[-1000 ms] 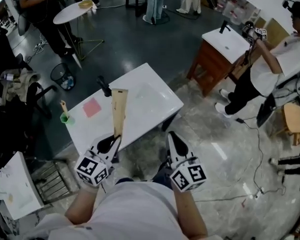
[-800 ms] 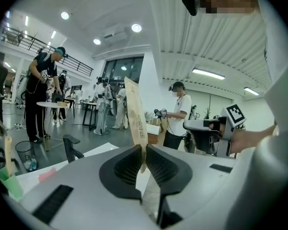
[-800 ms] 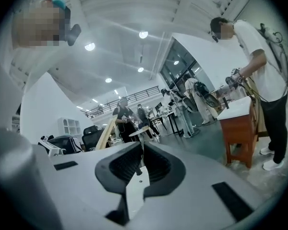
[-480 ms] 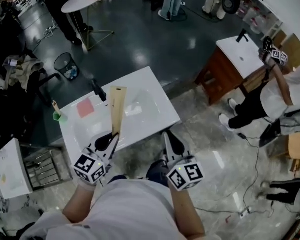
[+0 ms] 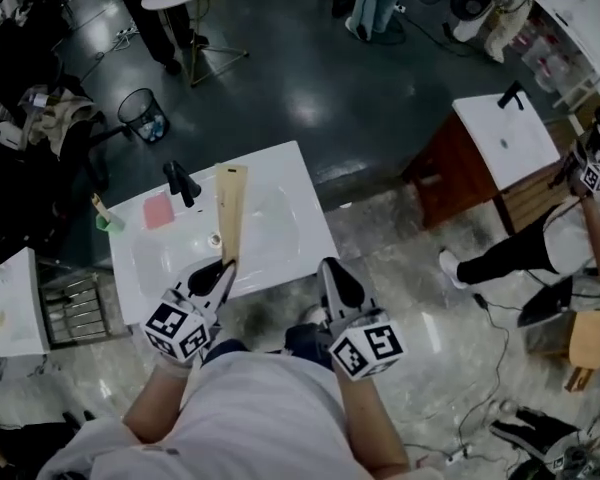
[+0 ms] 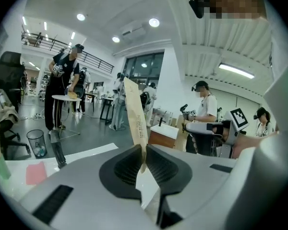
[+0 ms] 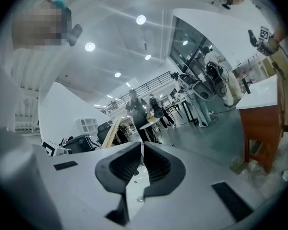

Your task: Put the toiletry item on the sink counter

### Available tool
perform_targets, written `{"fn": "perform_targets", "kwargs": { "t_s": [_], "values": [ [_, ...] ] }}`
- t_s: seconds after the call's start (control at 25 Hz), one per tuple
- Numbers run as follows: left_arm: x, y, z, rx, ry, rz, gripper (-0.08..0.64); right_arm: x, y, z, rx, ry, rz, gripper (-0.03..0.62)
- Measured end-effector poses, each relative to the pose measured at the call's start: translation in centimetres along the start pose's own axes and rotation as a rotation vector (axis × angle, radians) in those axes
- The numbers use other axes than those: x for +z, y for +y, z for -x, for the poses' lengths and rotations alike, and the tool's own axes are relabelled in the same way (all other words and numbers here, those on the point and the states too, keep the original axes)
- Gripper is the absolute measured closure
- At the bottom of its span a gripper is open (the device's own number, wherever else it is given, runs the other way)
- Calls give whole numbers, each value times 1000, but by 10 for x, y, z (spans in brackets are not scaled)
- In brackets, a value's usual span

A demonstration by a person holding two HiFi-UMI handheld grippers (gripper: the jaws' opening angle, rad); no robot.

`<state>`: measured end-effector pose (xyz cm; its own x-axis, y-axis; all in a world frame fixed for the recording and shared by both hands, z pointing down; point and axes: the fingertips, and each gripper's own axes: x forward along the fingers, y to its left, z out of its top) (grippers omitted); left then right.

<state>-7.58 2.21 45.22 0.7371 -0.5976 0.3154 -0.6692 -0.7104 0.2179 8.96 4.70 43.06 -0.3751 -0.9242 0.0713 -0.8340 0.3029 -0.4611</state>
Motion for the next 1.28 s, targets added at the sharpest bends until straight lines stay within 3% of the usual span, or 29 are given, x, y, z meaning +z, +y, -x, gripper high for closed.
{"fn": "perform_targets", "kwargs": {
  "t_s": [0.48,1.28],
  "values": [
    [17,-26,-79,93,-1,129,515,38,-68,-18,121,82,-5,565],
    [-10,-2,-152,99,10,318,515,38,-94,-40,122,172,19,564]
  ]
}}
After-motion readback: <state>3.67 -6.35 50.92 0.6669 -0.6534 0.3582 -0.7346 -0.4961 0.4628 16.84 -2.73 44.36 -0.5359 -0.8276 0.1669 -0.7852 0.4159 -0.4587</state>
